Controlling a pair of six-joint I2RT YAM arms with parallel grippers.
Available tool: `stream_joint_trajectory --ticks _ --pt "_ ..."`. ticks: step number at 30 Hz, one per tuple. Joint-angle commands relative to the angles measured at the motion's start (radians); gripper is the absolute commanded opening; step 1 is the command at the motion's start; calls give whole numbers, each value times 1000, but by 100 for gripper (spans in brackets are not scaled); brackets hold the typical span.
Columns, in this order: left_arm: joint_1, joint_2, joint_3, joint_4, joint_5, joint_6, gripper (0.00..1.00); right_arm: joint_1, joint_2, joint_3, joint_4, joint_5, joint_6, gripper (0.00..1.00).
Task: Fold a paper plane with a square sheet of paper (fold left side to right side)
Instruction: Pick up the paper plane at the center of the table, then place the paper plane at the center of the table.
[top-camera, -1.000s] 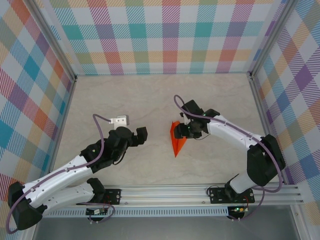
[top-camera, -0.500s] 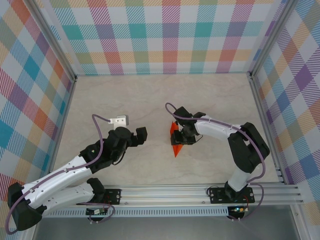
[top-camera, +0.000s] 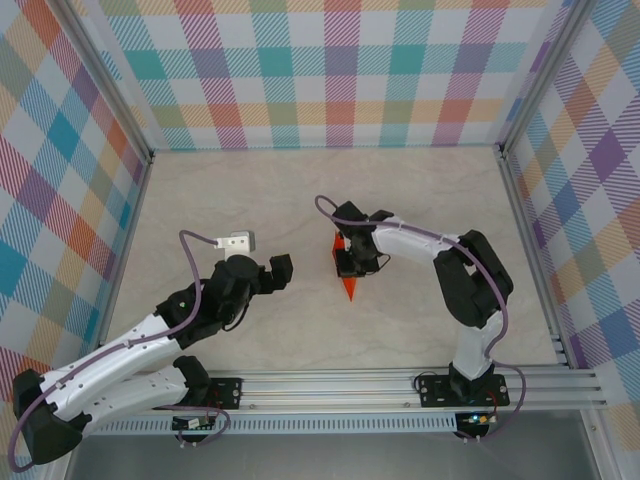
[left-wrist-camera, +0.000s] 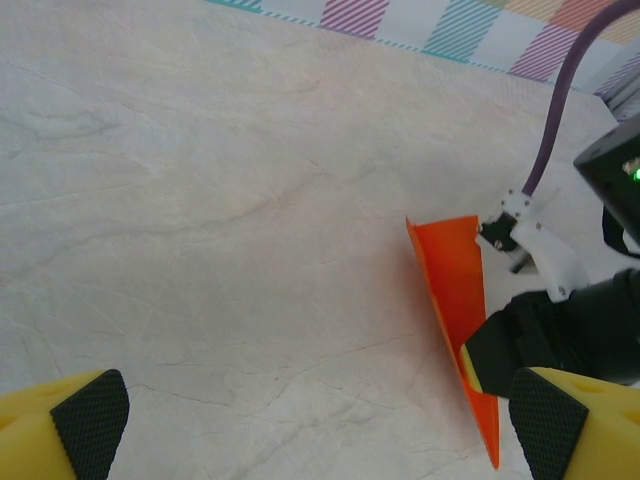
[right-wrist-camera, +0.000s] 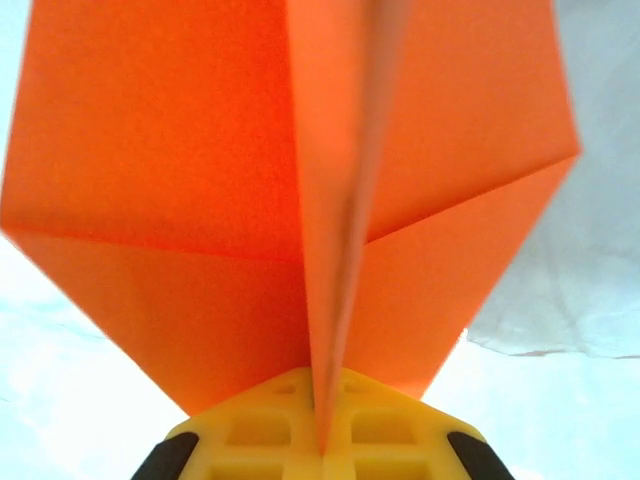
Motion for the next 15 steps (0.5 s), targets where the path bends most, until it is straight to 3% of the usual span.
stream_joint_trajectory --ticks 1,6,12,15 --pt "7 -24 -13 -25 18 24 100 -42 52 144 -126 74 -68 2" --pt "7 -44 -14 -33 44 31 100 -113 220 430 -267 110 -109 3" --pt "7 -49 -7 -57 58 31 100 -117 436 765 -432 134 -124 3" --pt "6 -51 -7 -62 62 30 100 -117 511 854 -480 140 -118 4"
